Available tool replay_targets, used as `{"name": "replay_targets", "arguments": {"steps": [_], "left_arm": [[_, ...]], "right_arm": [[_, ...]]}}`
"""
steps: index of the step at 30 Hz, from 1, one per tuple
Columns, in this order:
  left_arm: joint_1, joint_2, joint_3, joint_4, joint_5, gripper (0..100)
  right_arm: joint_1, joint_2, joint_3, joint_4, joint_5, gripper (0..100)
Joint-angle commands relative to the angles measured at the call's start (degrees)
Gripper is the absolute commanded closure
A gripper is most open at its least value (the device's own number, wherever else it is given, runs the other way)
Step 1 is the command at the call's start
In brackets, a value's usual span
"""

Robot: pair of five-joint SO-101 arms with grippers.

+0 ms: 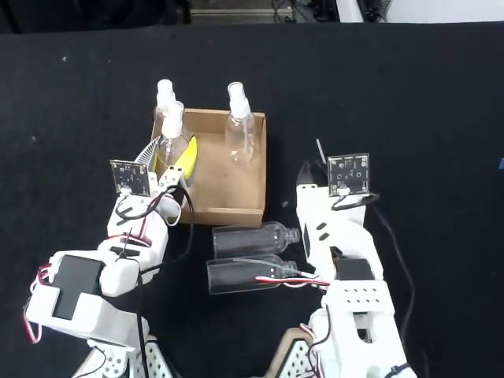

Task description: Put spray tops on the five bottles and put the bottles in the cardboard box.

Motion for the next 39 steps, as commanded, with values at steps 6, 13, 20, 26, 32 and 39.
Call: {"name": "replay_targets", "arguments": {"steps": [6,13,20,26,32,39], "left_arm": [[-0.5,-0.2,-2.3,-1.3,0.3,97],[-0.6,-0.2,-2.2,-1.3,0.2,91],[-1.0,-0.2,0.0,-1.5,0.4,76],[-0.9,-0.2,0.4,-1.4,0.3,71],[-1.0,-0.2,0.4,-1.3,0.6,66],[-0.9,-0.2,0.4,-1.2,0.7,66]], "right_arm": [[0.5,0.3,-3.8,-1.5,0.6,97.3],[0.6,0.3,-3.8,-1.5,0.6,97.3],[0.6,0.3,-3.8,-1.5,0.6,97.4],[0.6,0.3,-3.8,-1.5,0.6,97.5],[0.6,0.3,-3.8,-1.5,0.6,97.6],[0.6,0.3,-3.8,-1.5,0.6,97.6]]}}
